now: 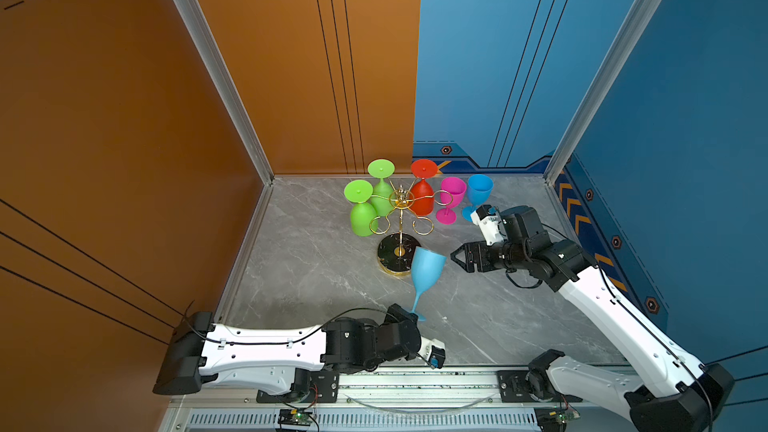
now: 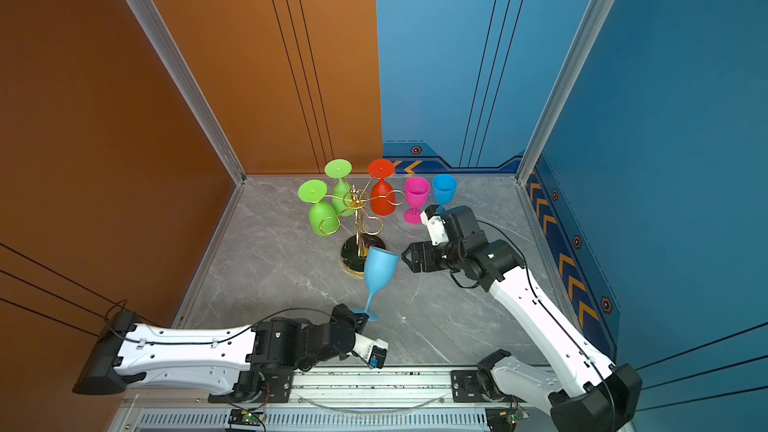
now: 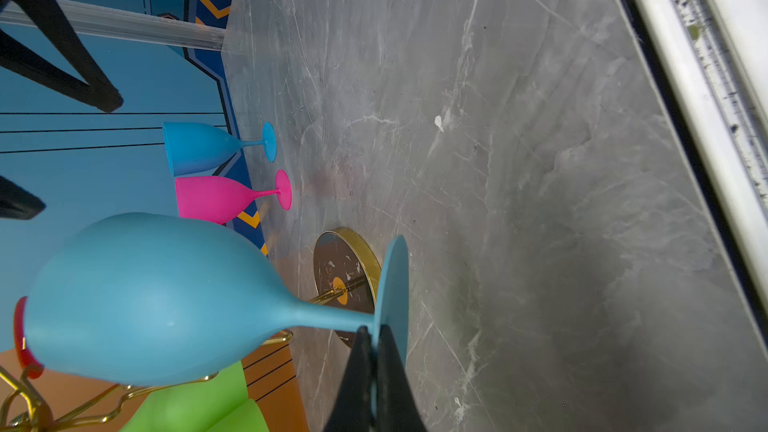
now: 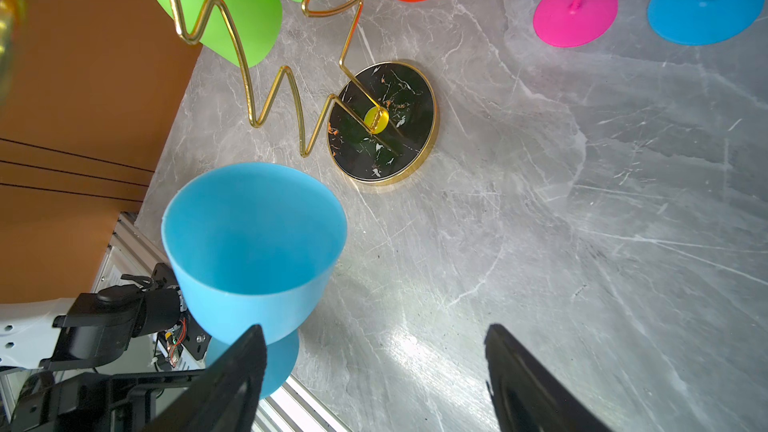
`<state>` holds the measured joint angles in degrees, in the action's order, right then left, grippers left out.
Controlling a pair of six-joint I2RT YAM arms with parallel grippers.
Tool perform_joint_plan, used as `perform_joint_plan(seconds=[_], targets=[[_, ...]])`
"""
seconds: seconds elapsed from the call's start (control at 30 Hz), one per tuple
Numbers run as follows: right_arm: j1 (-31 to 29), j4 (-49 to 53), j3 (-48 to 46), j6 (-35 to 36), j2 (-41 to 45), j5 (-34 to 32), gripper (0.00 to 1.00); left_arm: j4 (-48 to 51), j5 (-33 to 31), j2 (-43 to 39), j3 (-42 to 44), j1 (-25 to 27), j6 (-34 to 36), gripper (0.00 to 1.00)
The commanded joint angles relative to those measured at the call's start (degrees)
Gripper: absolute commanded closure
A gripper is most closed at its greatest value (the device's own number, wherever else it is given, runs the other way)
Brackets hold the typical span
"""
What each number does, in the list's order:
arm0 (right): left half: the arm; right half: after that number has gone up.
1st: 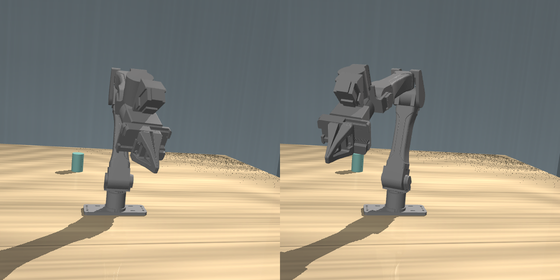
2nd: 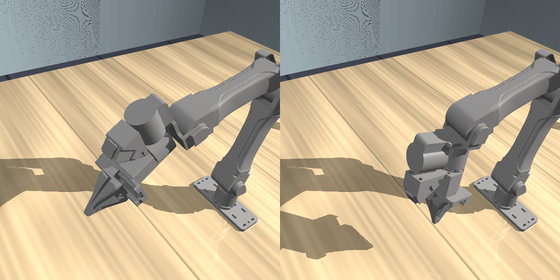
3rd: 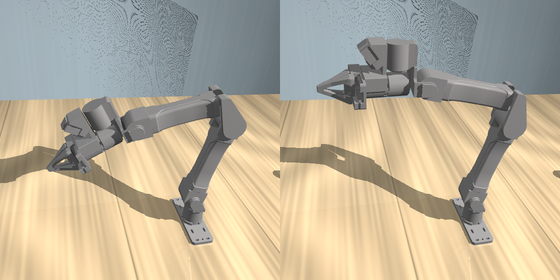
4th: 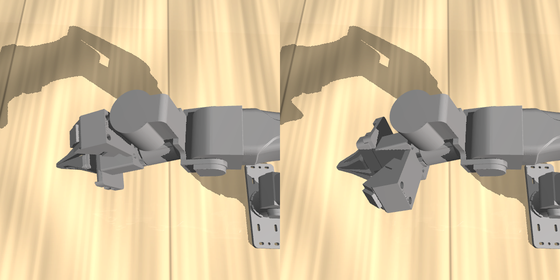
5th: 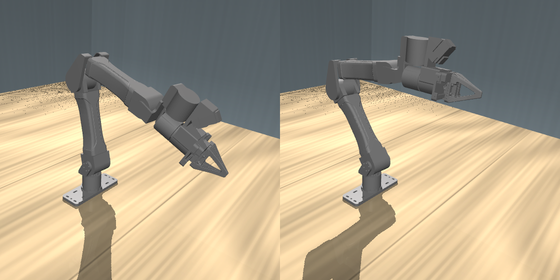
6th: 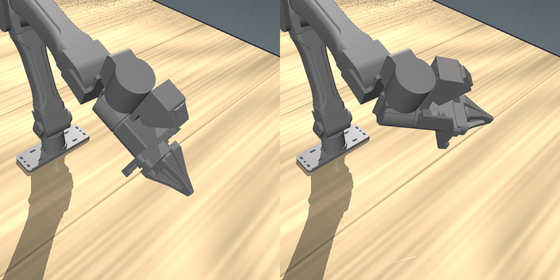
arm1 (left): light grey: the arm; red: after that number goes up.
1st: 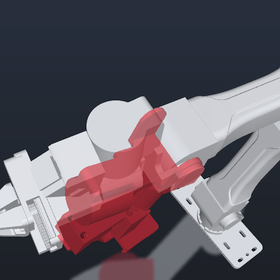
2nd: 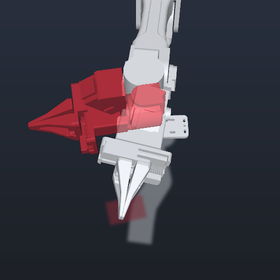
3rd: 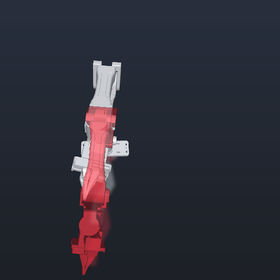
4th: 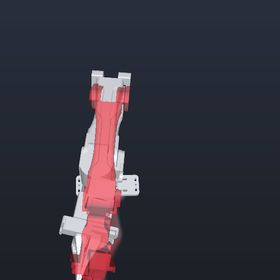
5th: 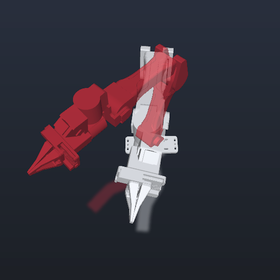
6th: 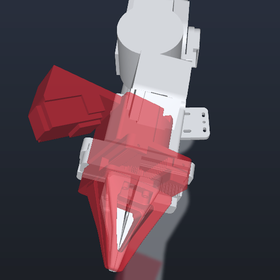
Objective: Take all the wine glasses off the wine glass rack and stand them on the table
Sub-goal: 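Hold the cyan glass foot with the left gripper while the right reaches its bowl, then close the right gripper on the cyan bowl rim while the left gripper opens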
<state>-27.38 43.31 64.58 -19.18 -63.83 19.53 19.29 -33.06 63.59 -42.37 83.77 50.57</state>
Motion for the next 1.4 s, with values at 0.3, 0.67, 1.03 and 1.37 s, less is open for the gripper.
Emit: perform_joint_plan(seconds=[0.3,0.67,1.03,1.37], targets=[[1.71,-3.01,1.87,-3.48,1.26,3.82,0.20,-10.03,-7.99,0.94,3.90,2.84,9.51,1.00],[2.00,-3.93,2.06,-4.35,-0.82,7.48,0.26,-16.63,-14.13,3.28,5.91,3.53,13.83,1.00],[2.41,-3.86,2.24,-4.64,-3.00,11.26,0.34,-22.55,-17.19,3.90,7.87,4.04,20.68,1.00],[3.46,-3.85,1.92,-4.72,-4.27,14.98,0.57,-26.59,-19.54,5.43,9.01,4.08,24.27,1.00]])
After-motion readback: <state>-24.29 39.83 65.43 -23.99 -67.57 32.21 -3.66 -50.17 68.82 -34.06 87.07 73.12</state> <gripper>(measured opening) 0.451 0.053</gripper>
